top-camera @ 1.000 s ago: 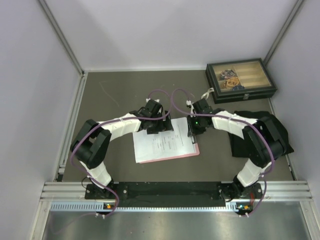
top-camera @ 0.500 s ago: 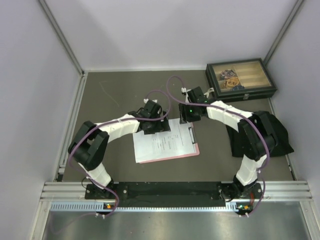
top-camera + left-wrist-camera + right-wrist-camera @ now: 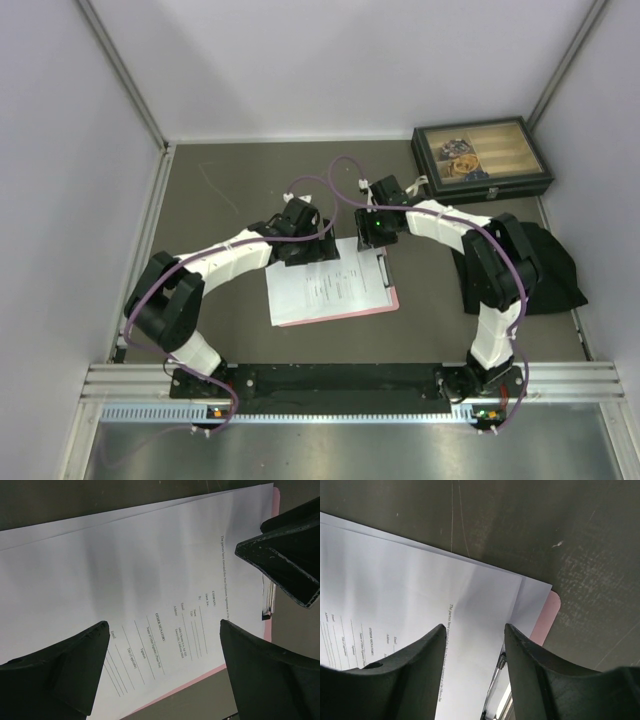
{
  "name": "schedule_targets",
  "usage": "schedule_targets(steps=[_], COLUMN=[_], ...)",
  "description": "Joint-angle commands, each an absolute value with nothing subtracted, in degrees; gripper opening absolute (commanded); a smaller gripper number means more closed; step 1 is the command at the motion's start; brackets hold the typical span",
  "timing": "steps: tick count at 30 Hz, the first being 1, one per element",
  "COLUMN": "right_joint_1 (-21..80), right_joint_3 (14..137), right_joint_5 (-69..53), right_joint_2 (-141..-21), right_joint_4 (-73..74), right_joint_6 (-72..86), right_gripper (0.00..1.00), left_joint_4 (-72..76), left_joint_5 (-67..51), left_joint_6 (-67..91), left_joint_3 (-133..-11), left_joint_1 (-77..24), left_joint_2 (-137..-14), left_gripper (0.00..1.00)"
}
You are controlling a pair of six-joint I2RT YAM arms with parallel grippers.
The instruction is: Put the files into the folder
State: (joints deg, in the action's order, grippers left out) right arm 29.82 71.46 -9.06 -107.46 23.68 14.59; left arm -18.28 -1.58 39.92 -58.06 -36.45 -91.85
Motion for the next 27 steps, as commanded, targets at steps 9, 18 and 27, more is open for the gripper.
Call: schedule_targets(steps=[9,18,27], right_joint_1=[29.5,29.4,29.6], right_joint_3=[72.2,70.8,70.7], right_joint_5=[-7.0,-13.7,-12.4], right_joint_2=[-106.4,-107.1,-104.2], right_joint_4=[24.0,20.7,23.1], right_joint_6=[13.5,16.4,16.4], right_gripper=[0.55,0.54,0.54], left_joint_4=[-17.6,-17.5,-17.7], left_joint_5=[-1.6,-2.5,-2.9], left_joint_6=[39.3,39.3,39.0], left_joint_3=[-58.3,-58.3,-58.5], left_joint_1=[-36.6,-36.6,-36.6], left_joint_2=[-90.2,-90.5,-90.5], left_gripper=[0.96,0.96,0.96])
